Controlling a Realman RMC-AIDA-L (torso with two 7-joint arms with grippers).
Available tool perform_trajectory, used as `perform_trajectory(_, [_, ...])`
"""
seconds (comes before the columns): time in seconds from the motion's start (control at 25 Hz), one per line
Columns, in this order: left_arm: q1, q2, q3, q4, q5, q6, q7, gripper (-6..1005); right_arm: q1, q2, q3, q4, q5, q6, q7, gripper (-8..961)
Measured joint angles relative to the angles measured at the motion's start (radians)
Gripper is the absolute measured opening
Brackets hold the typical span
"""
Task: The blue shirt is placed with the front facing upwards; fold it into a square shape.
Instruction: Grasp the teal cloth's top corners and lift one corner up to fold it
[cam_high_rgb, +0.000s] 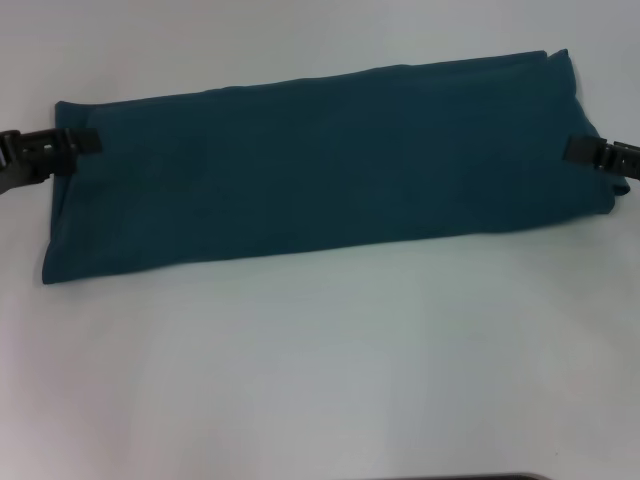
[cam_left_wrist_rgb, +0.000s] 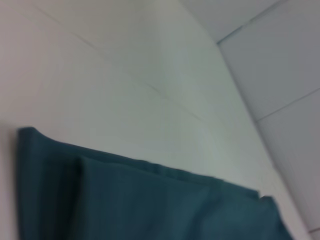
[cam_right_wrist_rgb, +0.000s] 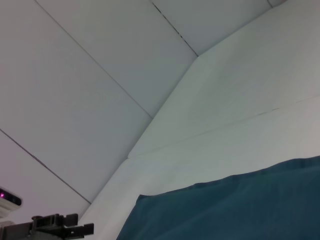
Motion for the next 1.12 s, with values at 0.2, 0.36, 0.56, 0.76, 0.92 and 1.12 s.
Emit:
perform_trajectory(0.2, [-0.021,0.007,0.016,-0.017,0.071,-0.054,-0.079,751,0.005,0.000,-0.004,0.000,0.000,0.000,0.000,840])
perform_trajectory(0.36, [-0.028,-0.006,0.016,-0.047,0.124,-0.123,-0.175,793,0.006,0.000,-0.001,0.000,0.000,0.000,0.000,841])
perform_trajectory(0.56, [-0.018,-0.040,0.016,-0.076,0.138,-0.198,-0.247,864,0.006,0.000,0.001,0.000,0.000,0.000,0.001,840])
perform_trajectory(0.76, [-0.015,-0.065,0.016,-0.079,0.171,-0.238,-0.233,859,0.007,0.000,0.001,0.000,0.000,-0.001,0.001,840])
perform_trajectory(0.92, [-0.024,-0.075,0.016,-0.083,0.219,-0.243,-0.164,859,0.008,0.000,0.001,-0.002,0.000,-0.001,0.001,841])
perform_trajectory(1.12, [-0.022,-0.074,0.016,-0.086,0.228,-0.260,-0.167,859,0.009,0.000,0.001,-0.001,0.000,0.000,0.001,840])
